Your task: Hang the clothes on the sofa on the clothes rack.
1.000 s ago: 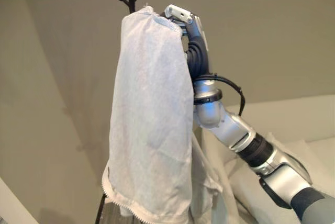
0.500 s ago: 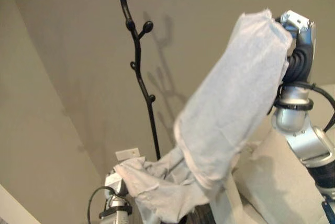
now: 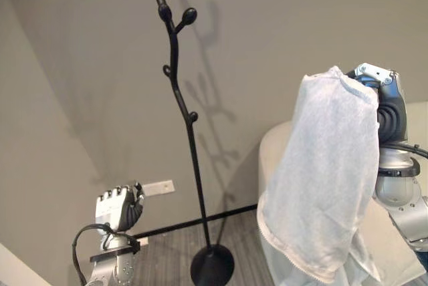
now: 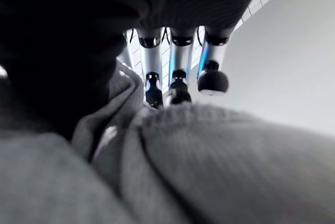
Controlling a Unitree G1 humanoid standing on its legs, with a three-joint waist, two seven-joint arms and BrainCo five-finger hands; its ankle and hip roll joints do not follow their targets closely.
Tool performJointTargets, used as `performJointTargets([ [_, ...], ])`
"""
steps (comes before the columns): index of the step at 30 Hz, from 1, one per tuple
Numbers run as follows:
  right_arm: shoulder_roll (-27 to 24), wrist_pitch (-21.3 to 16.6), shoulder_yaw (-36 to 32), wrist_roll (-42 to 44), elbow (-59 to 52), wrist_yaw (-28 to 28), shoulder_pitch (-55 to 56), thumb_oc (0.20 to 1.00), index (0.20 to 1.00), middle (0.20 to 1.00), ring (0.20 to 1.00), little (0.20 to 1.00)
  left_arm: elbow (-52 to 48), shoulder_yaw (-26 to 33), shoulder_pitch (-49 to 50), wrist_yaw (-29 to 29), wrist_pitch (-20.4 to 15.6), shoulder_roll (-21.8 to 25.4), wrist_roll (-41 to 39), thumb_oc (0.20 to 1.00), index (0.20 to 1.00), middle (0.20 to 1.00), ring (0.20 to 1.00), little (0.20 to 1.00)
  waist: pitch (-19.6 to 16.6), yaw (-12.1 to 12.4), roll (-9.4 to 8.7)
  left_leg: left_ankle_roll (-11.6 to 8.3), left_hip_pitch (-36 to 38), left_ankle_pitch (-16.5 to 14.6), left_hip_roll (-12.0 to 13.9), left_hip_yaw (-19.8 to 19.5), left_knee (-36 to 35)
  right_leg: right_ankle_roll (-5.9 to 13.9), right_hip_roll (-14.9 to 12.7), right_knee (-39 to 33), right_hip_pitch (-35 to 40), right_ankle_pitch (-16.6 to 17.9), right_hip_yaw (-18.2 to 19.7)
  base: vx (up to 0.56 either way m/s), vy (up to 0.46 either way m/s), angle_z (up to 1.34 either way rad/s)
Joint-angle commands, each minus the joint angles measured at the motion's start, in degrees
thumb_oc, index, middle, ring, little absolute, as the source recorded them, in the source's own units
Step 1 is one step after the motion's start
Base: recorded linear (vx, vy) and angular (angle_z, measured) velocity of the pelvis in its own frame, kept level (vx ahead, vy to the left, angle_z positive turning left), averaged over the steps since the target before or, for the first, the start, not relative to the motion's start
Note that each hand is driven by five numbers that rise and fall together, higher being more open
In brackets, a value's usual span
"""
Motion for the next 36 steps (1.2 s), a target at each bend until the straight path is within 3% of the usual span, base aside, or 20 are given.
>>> performJointTargets([
  [1,3.0,-0.9,-2.2,0.3,-0.7,-1.2,-6.5,0.2,0.2,0.2,0.2,0.2,-2.5,-1.8,-5.0,-0.6,-2.2,4.1,-0.3,1.0,1.0,1.0,1.0,1.0,0.1,0.8,-5.26,4.47,3.5,-8.2,-4.2,-0.6,0.3,5.46,-4.5,-5.7,2.3,9.0,6.5,-0.01,0.031,-0.14],
  [5,2.5,-0.3,1.8,1.5,1.3,-2.9,-13.6,0.2,0.2,0.2,0.2,0.2,8.6,-15.1,-8.4,-6.3,-5.7,-0.2,-5.1,1.0,1.0,1.0,1.0,1.0,0.5,0.2,-6.19,4.81,3.5,-8.3,-4.7,0.2,0.3,5.52,-4.6,-5.9,1.7,10.2,7.3,-0.04,0.018,-0.18],
  [11,2.1,1.7,6.1,2.6,5.5,-4.4,-21.8,0.2,0.2,0.2,0.2,0.2,17.1,-24.9,-9.7,-16.9,-10.2,-8.4,-20.5,1.0,1.0,1.0,1.0,1.0,0.6,-0.4,-6.91,4.9,4.2,-8.4,-4.7,0.9,0.3,5.4,-4.4,-6.2,1.6,10.4,7.7,-0.01,0.001,-0.07],
  [14,2.7,1.7,8.0,3.7,6.7,-4.4,-24.2,0.2,0.2,0.2,0.2,0.2,18.7,-28.0,-11.0,-18.6,-10.5,-9.8,-21.7,1.0,1.0,1.0,1.0,1.0,0.7,-0.6,-6.88,4.8,4.5,-8.5,-4.5,1.0,0.3,5.3,-4.2,-6.5,1.9,10.0,7.7,0.0,0.0,0.0],
  [20,4.1,0.1,11.2,8.3,7.2,-4.0,-27.0,0.2,0.2,0.2,0.2,0.2,25.1,-31.8,-15.8,-15.5,-8.8,-11.9,-18.0,1.0,1.0,1.0,1.0,1.0,0.7,-1.4,-7.01,4.52,5.0,-8.6,-4.2,1.1,0.3,5.09,-4.0,-6.2,2.1,9.5,7.9,0.0,0.0,0.0],
  [22,4.0,-1.7,12.6,12.9,6.5,-3.4,-27.8,0.2,0.2,0.2,0.2,0.2,30.1,-33.5,-18.7,-13.5,-6.6,-13.4,-15.1,1.0,1.0,1.0,1.0,1.0,0.4,-2.1,-7.32,4.3,5.3,-8.6,-4.0,1.3,0.3,4.93,-3.7,-6.1,2.0,9.2,8.1,0.0,0.0,0.0],
  [27,2.5,-3.0,13.9,16.6,6.0,-2.8,-28.9,0.2,0.2,0.2,0.2,0.2,35.4,-34.3,-21.4,-12.4,-5.6,-15.9,-15.4,1.0,1.0,1.0,1.0,1.0,0.3,-2.9,-7.45,3.95,5.6,-8.6,-3.6,1.5,0.3,4.77,-3.3,-5.9,2.0,8.8,8.2,0.0,-0.008,0.0],
  [30,1.7,-3.4,14.7,18.8,5.8,-2.8,-29.6,0.2,0.2,0.2,0.2,0.2,39.6,-34.5,-23.0,-13.4,-5.9,-19.9,-20.7,1.0,1.0,1.0,1.0,1.0,0.2,-3.7,-7.85,3.67,6.0,-8.6,-3.2,1.7,0.3,4.61,-2.9,-5.7,2.1,8.5,8.4,-0.01,-0.037,-0.03],
  [32,1.7,-3.3,15.0,20.0,6.5,-3.2,-30.4,0.2,0.2,0.2,0.2,0.2,41.8,-37.4,-24.0,-17.3,-7.2,-24.9,-27.0,1.0,1.0,1.0,1.0,1.0,0.3,-4.7,-8.01,3.53,6.5,-8.7,-2.7,2.0,0.3,4.34,-2.2,-5.3,2.0,8.0,8.9,-0.02,-0.041,-0.03],
  [36,2.3,-2.6,15.3,20.4,7.6,-3.8,-30.6,0.2,0.2,0.2,0.2,0.2,43.2,-40.1,-23.9,-21.0,-7.3,-28.1,-30.4,1.0,1.0,1.0,1.0,1.0,0.4,-5.1,-7.67,3.49,6.8,-8.8,-2.4,2.2,0.3,4.15,-1.8,-5.1,2.0,7.7,9.2,-0.01,-0.014,-0.07],
])
